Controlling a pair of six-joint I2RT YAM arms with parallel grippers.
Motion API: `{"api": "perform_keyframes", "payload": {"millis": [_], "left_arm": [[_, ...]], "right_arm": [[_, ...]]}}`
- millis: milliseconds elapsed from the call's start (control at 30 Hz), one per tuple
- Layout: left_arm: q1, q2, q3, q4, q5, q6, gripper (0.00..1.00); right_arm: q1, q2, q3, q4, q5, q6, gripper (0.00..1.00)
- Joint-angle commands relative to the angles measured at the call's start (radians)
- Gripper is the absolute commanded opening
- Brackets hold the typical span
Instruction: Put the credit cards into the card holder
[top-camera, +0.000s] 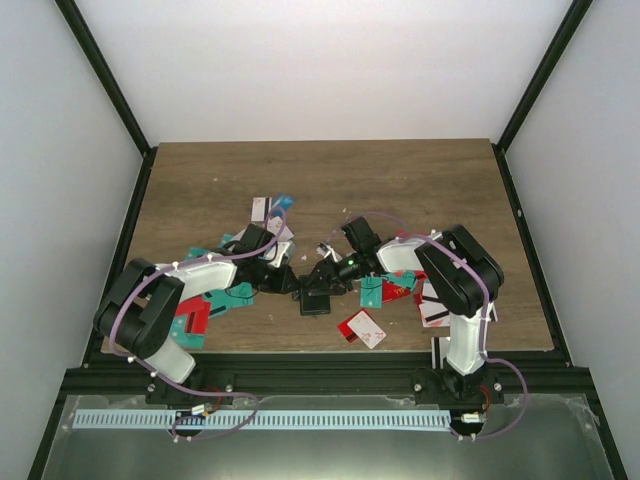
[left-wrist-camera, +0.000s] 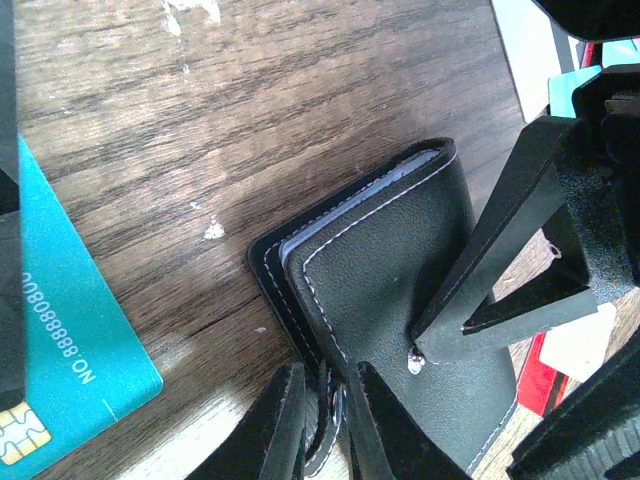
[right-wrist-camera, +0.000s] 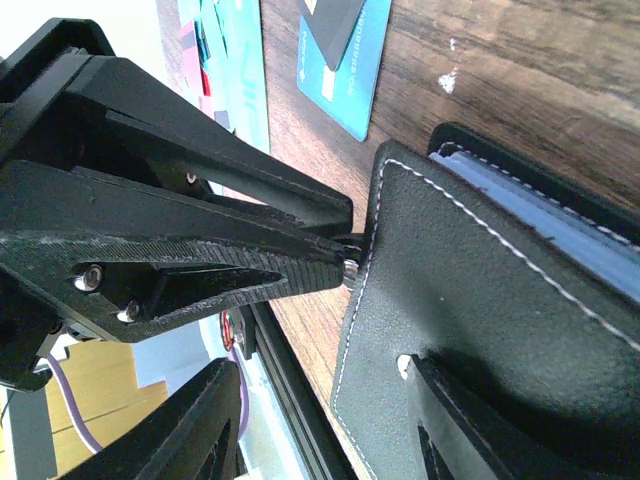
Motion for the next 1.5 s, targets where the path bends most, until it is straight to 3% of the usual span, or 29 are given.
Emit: {"api": "perform_keyframes", "payload": {"millis": [0, 367, 1000, 1467], "left_arm": [[0.004, 0.013, 0.000, 0.005, -0.001, 0.010, 0.14], [-0.002, 0.042, 0.000, 0.001, 0.008, 0.009, 0.04], [-0.006, -0.159, -0.139, 0.044, 0.012, -0.105, 0.04], [-0.053, -0.129, -0.145, 0.181, 0.094, -0.151, 0.04]], "right_arm": [[0.002, 0.034, -0.037, -0.142, 0.150, -0.012, 0.49], [0.002, 0.033, -0.040, -0.143, 0.153, -0.014, 0.49], [0.003, 0.044, -0.027, -0.152, 0.131, -0.045, 0.49], [0.002, 0.045, -0.022, -0.127, 0.073, -0.101, 0.49]]}}
